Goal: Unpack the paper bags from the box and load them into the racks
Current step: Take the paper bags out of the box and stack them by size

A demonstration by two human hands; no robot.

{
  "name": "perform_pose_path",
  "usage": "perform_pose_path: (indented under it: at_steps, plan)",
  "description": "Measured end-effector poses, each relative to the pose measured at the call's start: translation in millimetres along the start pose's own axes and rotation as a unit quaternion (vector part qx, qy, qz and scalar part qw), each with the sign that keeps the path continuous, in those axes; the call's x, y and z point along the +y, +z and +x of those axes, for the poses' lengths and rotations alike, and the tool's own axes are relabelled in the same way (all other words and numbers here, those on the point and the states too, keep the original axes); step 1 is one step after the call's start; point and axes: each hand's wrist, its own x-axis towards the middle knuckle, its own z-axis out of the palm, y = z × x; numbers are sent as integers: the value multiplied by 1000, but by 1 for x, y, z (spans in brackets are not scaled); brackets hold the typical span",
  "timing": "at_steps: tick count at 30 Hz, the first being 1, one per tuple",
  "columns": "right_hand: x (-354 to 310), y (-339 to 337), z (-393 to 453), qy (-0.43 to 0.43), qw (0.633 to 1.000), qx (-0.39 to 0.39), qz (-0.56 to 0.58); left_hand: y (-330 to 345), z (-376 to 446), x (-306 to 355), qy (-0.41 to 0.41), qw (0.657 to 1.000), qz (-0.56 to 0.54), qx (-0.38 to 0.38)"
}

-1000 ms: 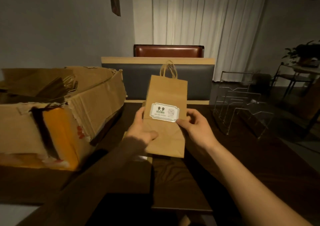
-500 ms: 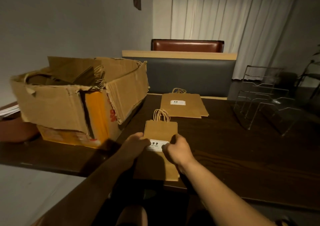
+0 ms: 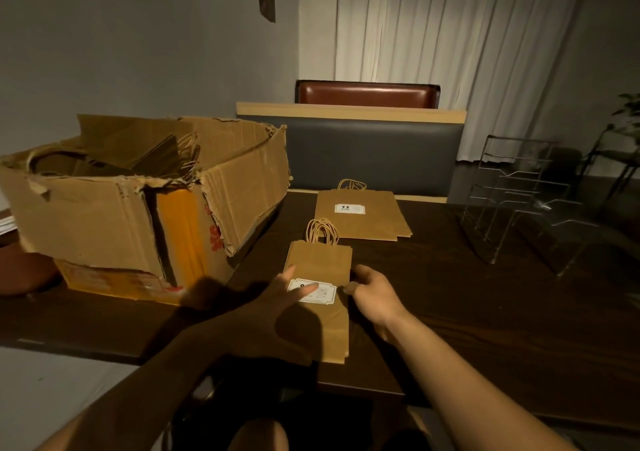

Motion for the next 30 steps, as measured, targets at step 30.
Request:
perform_pose_path:
  at_steps: [30]
  plan:
    - [-128, -5, 85, -308, 834, 34, -457, -90, 6, 59, 147, 934, 207, 251]
